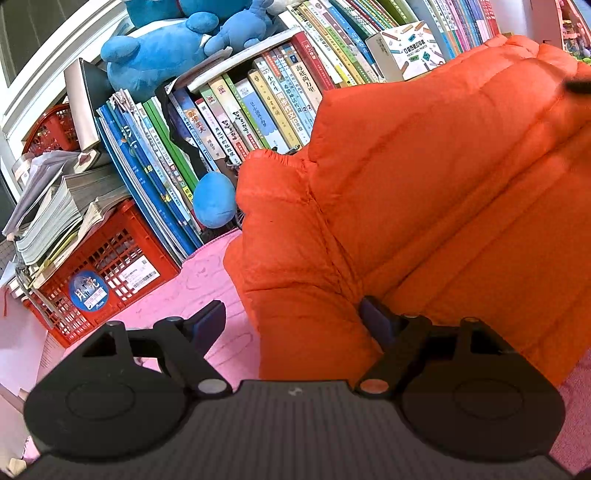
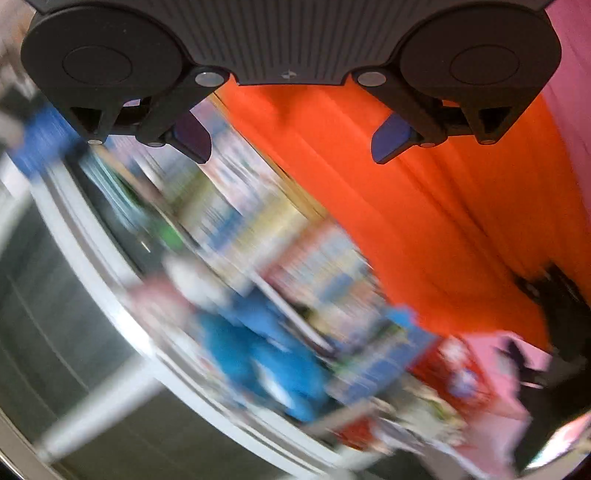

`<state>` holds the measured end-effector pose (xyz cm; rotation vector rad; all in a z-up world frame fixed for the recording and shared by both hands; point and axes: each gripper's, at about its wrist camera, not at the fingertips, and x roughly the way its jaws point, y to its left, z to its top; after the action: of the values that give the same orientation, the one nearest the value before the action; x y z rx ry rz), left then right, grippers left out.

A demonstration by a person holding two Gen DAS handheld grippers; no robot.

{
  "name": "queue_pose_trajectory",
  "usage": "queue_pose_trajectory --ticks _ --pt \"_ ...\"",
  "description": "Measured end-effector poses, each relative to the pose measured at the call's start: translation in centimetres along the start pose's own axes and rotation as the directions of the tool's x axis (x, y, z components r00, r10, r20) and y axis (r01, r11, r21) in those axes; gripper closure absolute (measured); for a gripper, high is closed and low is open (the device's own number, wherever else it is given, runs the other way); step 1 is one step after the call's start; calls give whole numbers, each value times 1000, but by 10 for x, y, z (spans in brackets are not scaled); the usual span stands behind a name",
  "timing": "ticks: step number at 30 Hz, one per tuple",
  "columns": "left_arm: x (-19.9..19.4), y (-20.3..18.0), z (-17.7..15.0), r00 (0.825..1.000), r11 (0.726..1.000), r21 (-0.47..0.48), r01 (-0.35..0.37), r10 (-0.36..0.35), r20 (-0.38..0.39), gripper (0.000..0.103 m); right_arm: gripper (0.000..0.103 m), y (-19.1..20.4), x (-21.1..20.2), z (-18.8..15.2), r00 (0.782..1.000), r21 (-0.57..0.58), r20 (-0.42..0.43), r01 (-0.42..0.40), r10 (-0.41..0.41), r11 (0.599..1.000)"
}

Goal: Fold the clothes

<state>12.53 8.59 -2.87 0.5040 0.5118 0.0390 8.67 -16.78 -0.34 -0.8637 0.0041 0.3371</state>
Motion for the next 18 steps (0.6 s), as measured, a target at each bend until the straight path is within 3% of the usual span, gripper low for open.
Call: queue_pose_trajectory --ticks 4,7,12,18 --pt "0 -1 0 1000 1000 3 -4 4 2 22 9 42 36 31 999 -85 46 -9 13 996" --pt "0 -2 0 1000 1000 9 -12 12 6 22 6 49 62 32 999 -110 20 31 -29 993" --pt "0 -4 0 1000 1000 14 -18 18 11 22 3 27 79 6 994 -64 -93 54 -60 997" --pt "-9 -10 -1 996 997 24 -68 67 51 22 1 -2 95 -22 972 32 -225 78 -69 996"
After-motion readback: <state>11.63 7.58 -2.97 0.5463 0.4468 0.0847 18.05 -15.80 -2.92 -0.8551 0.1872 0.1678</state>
